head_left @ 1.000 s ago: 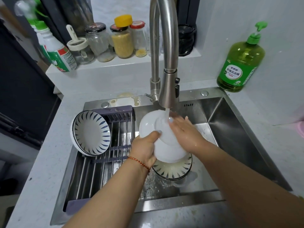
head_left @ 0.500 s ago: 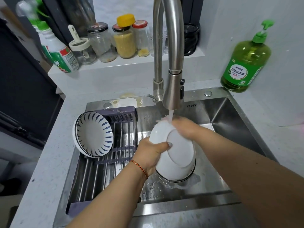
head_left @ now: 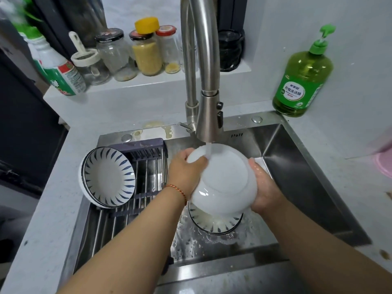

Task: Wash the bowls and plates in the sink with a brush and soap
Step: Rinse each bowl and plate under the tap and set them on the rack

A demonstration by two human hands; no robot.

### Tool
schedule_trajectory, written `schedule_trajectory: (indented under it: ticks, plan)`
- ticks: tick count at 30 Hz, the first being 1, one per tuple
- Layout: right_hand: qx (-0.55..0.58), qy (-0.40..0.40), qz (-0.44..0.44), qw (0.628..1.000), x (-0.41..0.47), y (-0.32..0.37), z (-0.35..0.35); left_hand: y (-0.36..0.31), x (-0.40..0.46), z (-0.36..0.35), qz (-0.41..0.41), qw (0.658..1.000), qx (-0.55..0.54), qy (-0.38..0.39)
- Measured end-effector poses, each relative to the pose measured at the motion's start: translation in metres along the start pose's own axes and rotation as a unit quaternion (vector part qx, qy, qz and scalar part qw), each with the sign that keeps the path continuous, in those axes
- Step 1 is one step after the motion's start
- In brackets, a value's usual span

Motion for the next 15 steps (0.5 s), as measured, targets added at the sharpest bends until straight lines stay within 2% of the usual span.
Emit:
schedule_trajectory:
  ticks: [3,5,6,8,11,15]
  plan:
    - [0.056,0.029,0.036,0.997,-0.003,0.004,-0.013,-0.014,-0.003,-0.021,-0.073,0.968,0.241,-0.006]
    - [0.071,-0.001,0.071,0.995,-0.007,0.008,-0.012,-0.009,-0.013,-0.043,-0.088,0.936,0.341,0.014]
    - [0.082,-0.028,0.092,0.992,-0.010,0.010,-0.009,-0.005,-0.019,-0.053,-0.100,0.922,0.373,0.030]
    - [0.103,-0.032,0.114,0.988,-0.010,0.012,-0.003,0.001,-0.035,-0.071,-0.132,0.897,0.418,0.052]
    - [0.118,-0.076,0.105,0.984,-0.014,0.002,0.006,0.008,-0.054,-0.085,-0.163,0.866,0.465,0.082]
    - [0.117,-0.057,0.066,0.989,-0.017,-0.015,0.004,0.008,-0.054,-0.099,-0.181,0.826,0.520,0.123]
Point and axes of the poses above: each hand's wrist, its own x-axis towards the middle knuckle, its own z-axis out of the back of the hand, y = z × x, the point moved 10 cm from there along x, towards the middle knuckle, and after that the axes turned 7 degrees about y, right-handed, at the moved point
